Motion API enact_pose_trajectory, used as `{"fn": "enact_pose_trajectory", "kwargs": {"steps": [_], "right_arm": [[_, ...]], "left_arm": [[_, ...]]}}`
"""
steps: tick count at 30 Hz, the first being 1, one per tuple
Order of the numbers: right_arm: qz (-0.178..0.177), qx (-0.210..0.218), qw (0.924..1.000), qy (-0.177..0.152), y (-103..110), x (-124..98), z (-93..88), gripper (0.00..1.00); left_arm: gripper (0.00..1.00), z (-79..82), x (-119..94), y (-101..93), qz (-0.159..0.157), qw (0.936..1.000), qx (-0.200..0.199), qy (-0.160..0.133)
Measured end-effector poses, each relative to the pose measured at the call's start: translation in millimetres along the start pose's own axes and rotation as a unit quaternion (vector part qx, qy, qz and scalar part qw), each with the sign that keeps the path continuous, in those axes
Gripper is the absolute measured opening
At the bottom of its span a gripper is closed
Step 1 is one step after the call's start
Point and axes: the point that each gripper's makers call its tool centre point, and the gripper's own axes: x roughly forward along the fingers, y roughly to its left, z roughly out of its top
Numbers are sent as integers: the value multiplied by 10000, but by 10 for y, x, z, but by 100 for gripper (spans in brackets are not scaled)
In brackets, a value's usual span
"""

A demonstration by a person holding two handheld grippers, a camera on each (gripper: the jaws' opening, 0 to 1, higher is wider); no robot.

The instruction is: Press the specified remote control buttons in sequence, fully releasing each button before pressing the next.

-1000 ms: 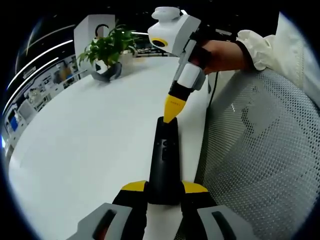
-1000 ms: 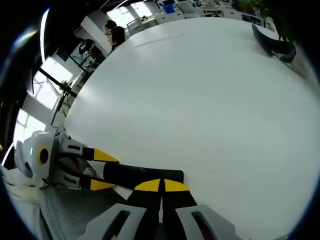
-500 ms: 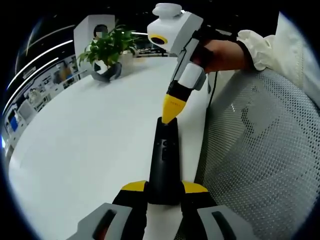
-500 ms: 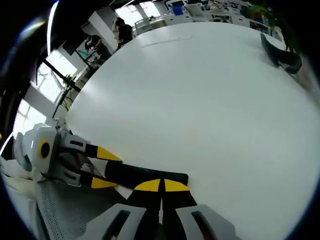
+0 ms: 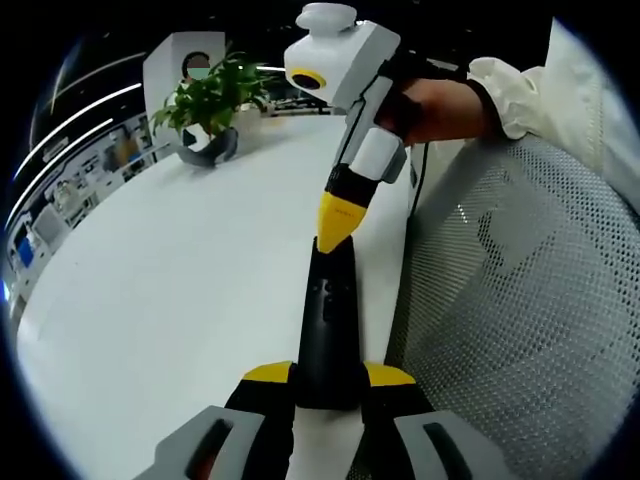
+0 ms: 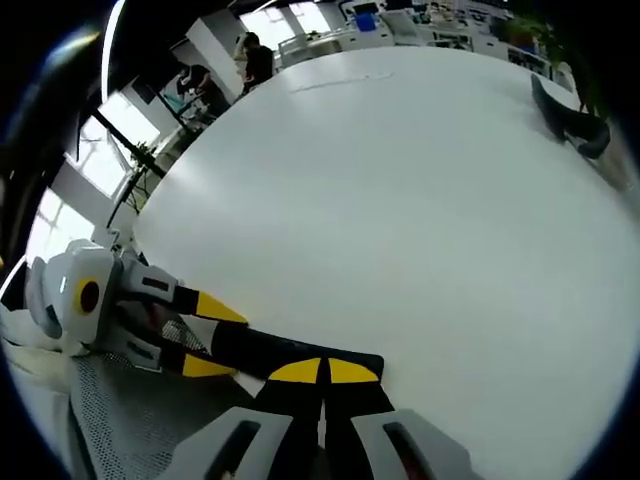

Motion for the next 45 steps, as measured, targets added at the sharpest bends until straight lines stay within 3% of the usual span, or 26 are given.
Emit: {"fn": "enact_pose_trajectory", "kwargs": {"steps": [39, 45], "right_arm": [[-75, -323, 9994, -70, 9, 12, -16, 0], [19, 109, 9999, -73, -12, 4, -9, 0]], "left_arm": [[24, 12, 9, 2, 12, 10000, -21, -38], [24, 12, 7, -4, 14, 10000, -8, -42]]}}
